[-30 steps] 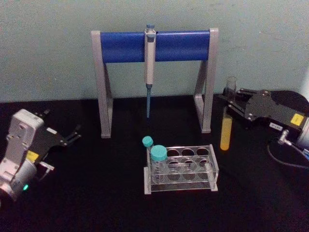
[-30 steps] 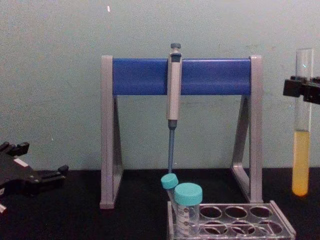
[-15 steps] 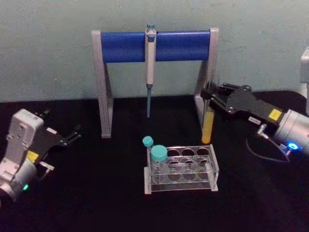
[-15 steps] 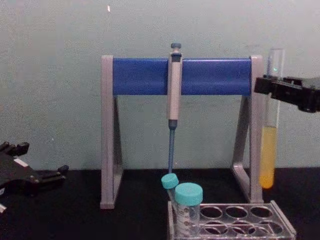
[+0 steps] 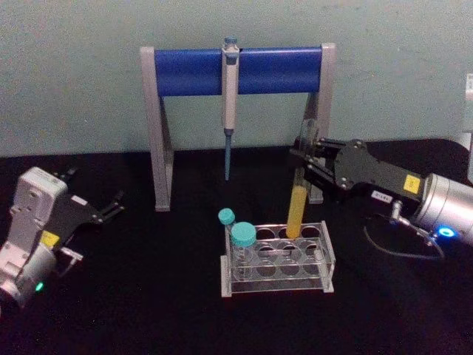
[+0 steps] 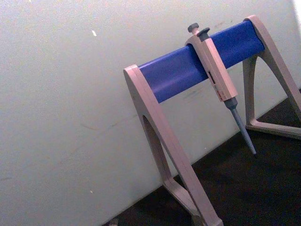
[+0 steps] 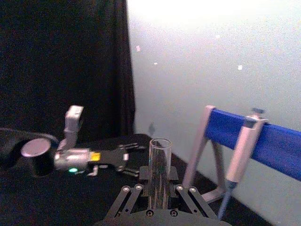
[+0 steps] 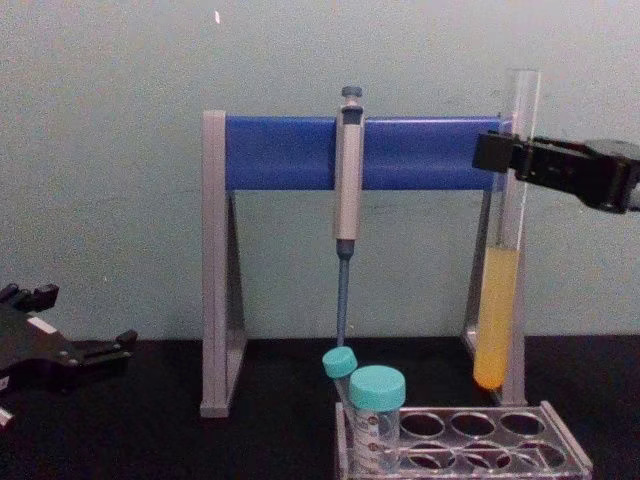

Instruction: Pick up the test tube from the test tube rack, shake it, then place it back into the test tube rack.

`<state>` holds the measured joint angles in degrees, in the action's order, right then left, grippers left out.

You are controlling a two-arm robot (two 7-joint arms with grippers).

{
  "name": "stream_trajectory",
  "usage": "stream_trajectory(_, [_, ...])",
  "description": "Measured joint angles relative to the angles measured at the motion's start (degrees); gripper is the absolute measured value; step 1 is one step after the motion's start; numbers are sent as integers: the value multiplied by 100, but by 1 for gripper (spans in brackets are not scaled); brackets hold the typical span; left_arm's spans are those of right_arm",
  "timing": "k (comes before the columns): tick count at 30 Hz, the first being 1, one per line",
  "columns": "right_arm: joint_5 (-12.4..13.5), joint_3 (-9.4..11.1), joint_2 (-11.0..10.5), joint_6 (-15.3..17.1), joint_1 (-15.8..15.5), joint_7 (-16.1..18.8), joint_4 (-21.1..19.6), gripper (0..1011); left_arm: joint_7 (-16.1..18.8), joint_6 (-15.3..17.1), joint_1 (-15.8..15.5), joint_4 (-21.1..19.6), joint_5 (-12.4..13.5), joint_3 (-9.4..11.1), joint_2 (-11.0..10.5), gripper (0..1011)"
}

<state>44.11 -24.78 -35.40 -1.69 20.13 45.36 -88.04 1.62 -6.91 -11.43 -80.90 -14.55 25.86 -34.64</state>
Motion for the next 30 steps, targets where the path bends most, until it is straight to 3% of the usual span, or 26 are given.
stream_trajectory(9, [25,-83,-512,178,-144,76,-295,237,0,0,0,0,0,0,0,1001])
stream_trajectory(16, [-309,75,-869,271,-326,-619,-542,237,0,0,0,0,0,0,0,1001])
stream_trajectory(21, [-467,175,-819,282,-357,-931,-565,237,0,0,0,0,0,0,0,1001])
stream_trajectory(24, [-475,258,-623,196,-346,-1046,-471,237,0,0,0,0,0,0,0,1001])
stream_trajectory(30, [-367,315,-340,4,-310,-966,-295,237,0,0,0,0,0,0,0,1001])
